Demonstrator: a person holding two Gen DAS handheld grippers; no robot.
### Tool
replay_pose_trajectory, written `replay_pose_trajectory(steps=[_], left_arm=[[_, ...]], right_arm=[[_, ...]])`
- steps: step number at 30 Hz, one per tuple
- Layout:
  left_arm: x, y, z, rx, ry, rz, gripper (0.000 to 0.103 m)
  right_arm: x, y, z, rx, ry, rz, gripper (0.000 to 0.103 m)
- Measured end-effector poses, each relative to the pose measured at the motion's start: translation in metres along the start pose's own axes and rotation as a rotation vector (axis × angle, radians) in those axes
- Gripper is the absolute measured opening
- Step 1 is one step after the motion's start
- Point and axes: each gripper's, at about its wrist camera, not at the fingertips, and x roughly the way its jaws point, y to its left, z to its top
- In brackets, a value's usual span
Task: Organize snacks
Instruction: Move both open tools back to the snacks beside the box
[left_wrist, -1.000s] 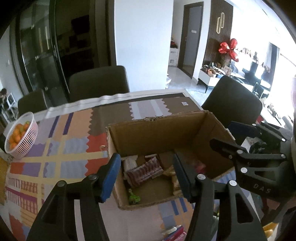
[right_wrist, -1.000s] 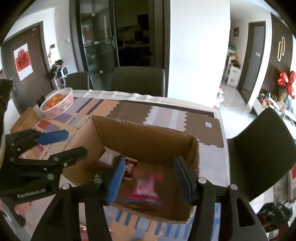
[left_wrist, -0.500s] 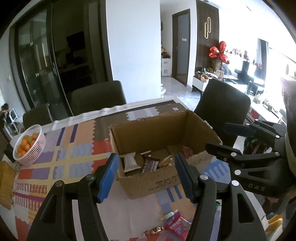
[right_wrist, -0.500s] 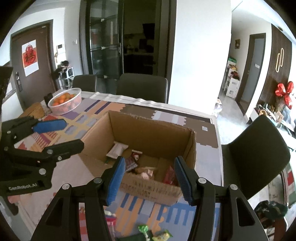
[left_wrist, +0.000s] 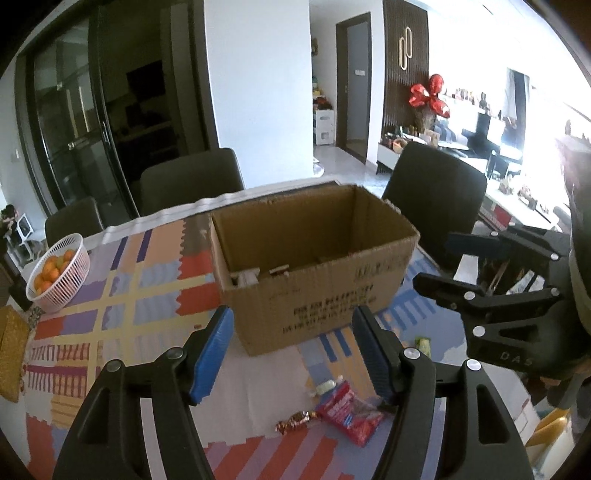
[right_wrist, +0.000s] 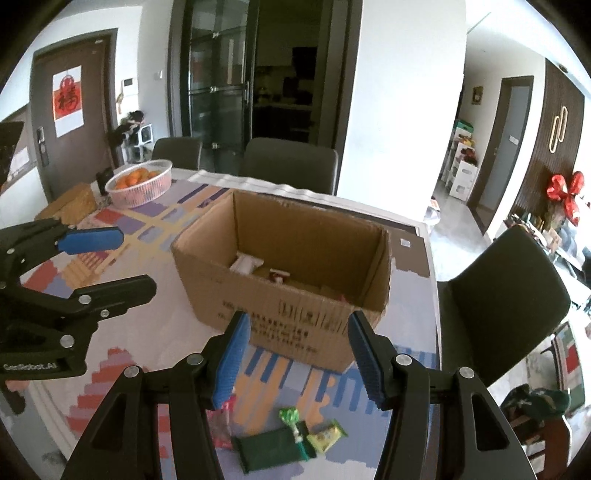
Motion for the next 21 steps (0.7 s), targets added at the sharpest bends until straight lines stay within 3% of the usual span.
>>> replay_pose_trajectory(steps=[21], left_arm=[[0.035,-0.016,-0.066,0.013,0.16,-0.043,0.066]], right_arm=[[0.025,0.009,-0.059,-0.044,0.148,0.007,0.056]])
